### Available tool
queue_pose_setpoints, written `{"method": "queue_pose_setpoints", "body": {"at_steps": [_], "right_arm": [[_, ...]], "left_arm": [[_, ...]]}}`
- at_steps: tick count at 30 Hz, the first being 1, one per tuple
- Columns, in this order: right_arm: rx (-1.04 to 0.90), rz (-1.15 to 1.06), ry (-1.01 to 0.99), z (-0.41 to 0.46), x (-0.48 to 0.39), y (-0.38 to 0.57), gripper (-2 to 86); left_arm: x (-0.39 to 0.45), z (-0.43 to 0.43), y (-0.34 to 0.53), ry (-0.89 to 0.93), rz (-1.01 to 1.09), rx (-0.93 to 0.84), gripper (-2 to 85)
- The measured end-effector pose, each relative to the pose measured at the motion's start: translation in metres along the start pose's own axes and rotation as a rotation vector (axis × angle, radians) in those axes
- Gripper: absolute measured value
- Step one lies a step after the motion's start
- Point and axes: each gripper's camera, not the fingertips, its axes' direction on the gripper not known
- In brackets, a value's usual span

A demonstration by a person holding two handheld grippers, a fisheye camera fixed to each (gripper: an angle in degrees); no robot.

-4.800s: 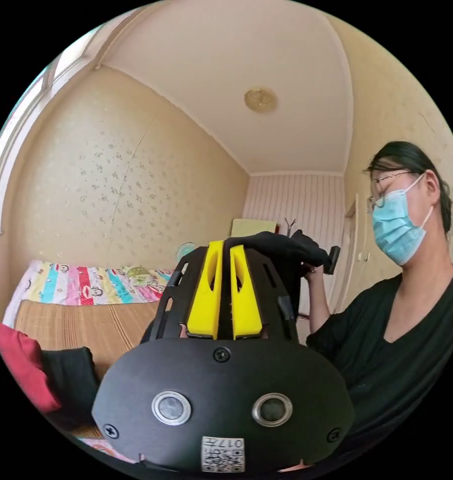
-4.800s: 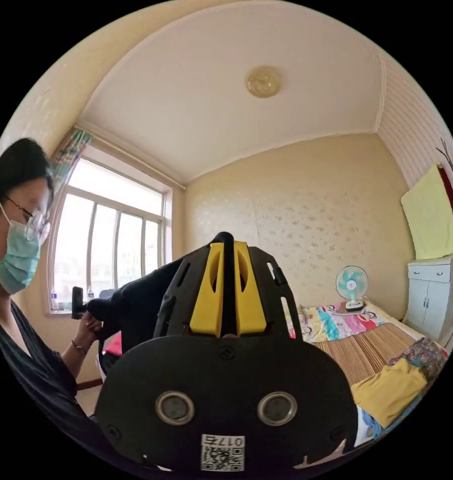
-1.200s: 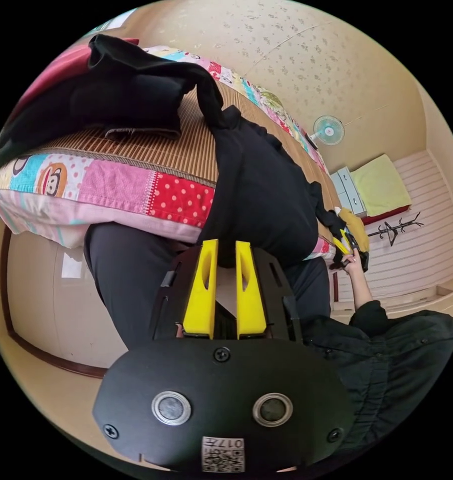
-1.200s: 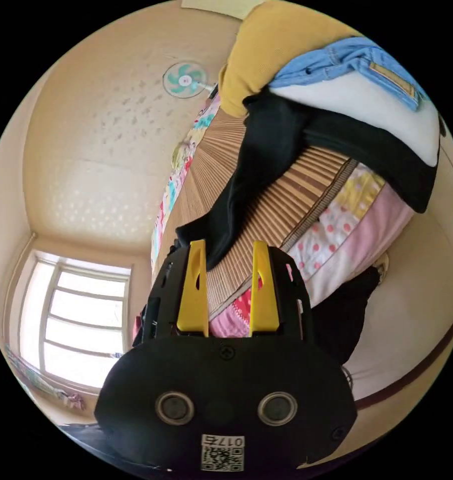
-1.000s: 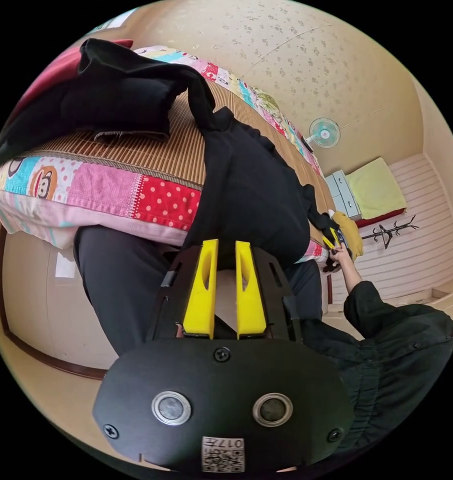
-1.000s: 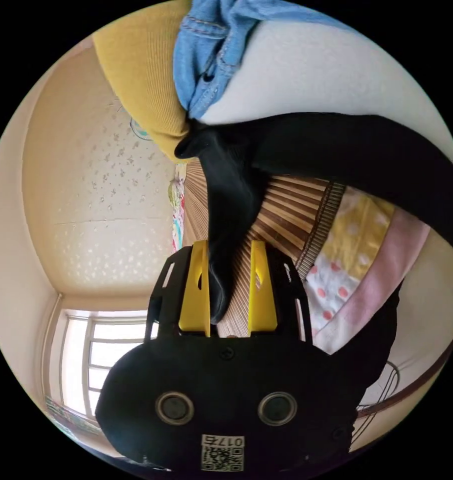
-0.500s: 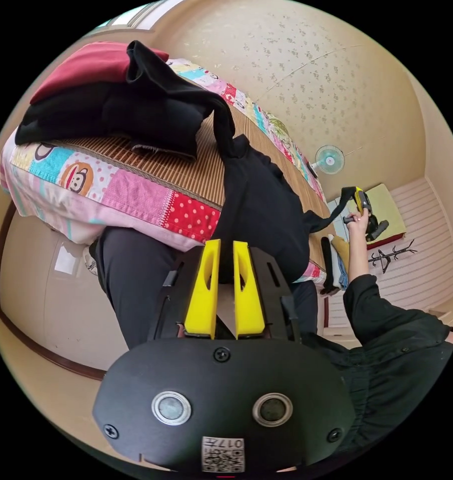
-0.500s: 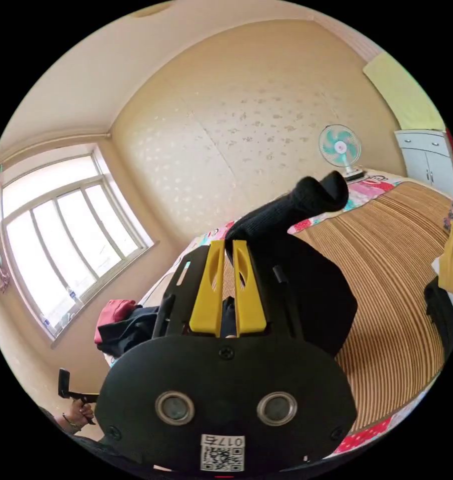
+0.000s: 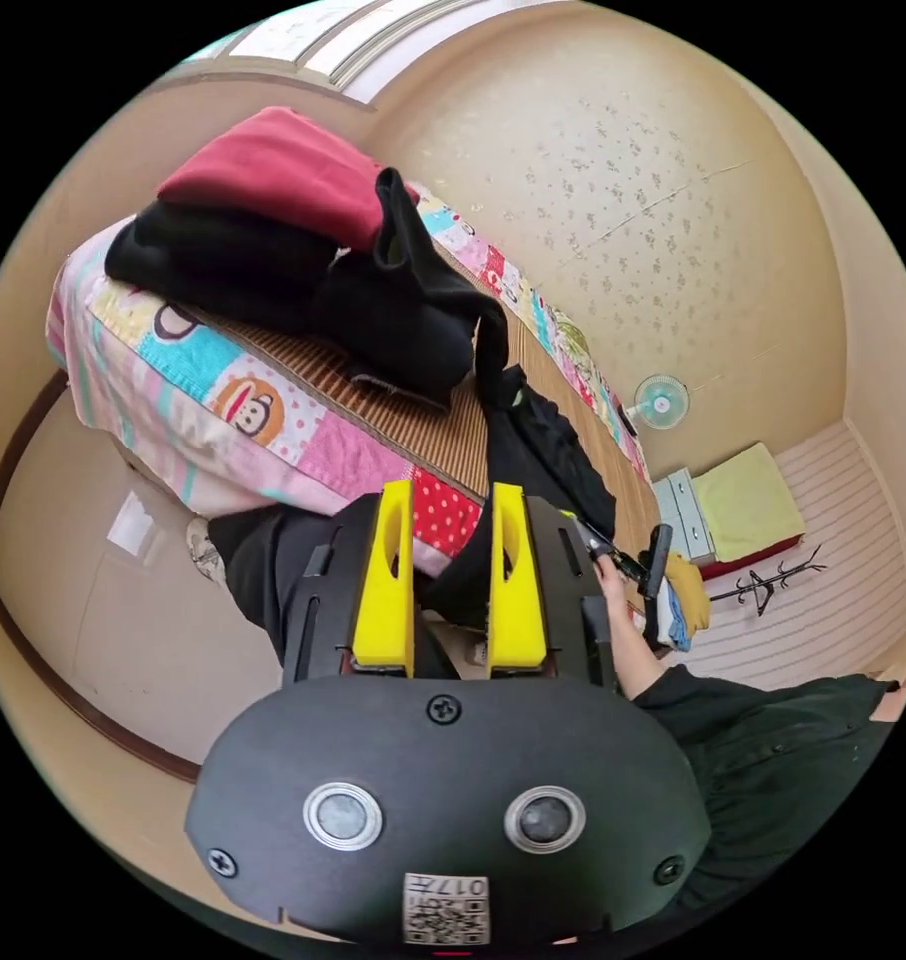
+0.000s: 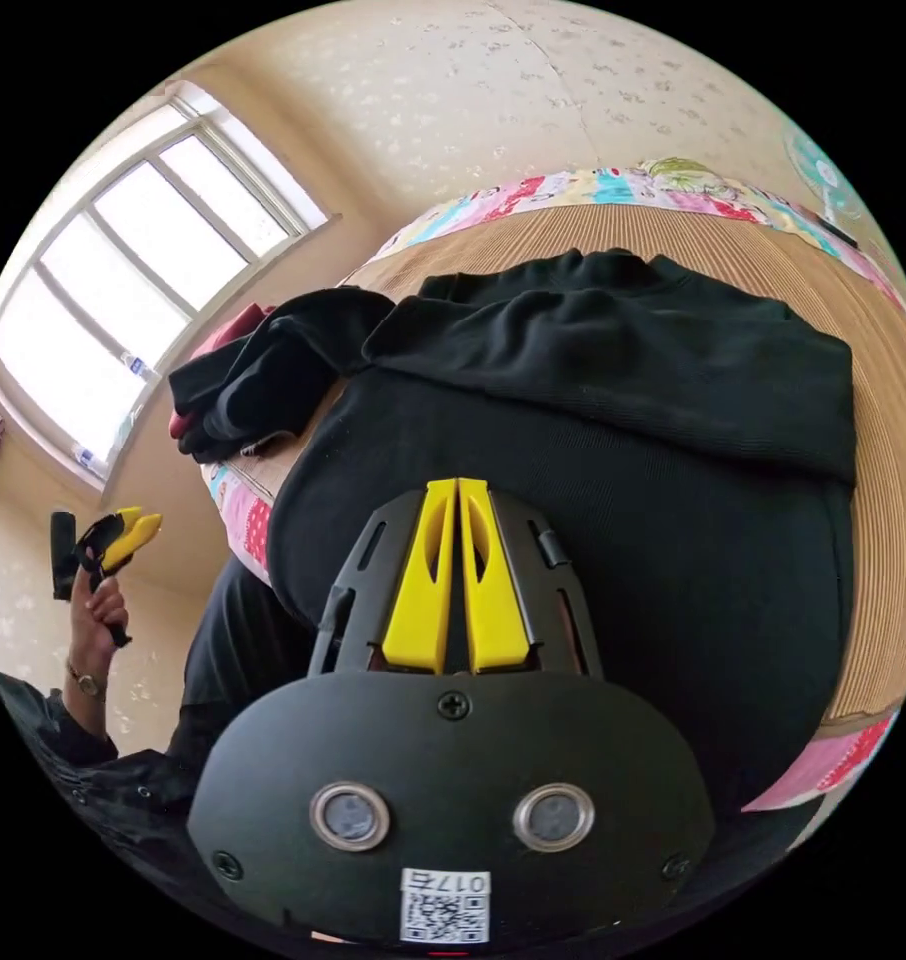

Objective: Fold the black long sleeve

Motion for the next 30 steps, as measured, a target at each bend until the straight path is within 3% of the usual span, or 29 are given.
{"method": "queue_pose_setpoints", "body": {"at_steps": [4,8,13,18,24,30], "right_arm": [[-0.034,-0.088,0.195,-0.018,0.016,0.018,0.6],[-0.039,0.018,0.193,-0.035,0.052,0.038,0.9],[0.031,0.143,0.083,-0.044,0.081,0.065,0.5],[0.042,0.090,0.108,-0.039,0.085,0.073,0.5],[0.139,0.077,0.148,-0.038,0.089,0.094,0.6],[0.155,0.081,0.159,-0.046,0.099,0.097,0.6]], "left_arm": [[-0.001,-0.011,-0.056,-0.078,0.064,0.105,12.2],[-0.019,-0.017,-0.082,-0.101,-0.036,0.259,13.0],[-0.035,0.017,-0.111,-0.148,-0.121,0.121,5.5],[0.003,-0.036,-0.102,-0.012,0.059,0.288,3.0],[0.053,-0.100,-0.119,0.205,0.081,0.386,2.7],[0.155,-0.044,-0.125,0.405,0.113,0.349,0.0]]}}
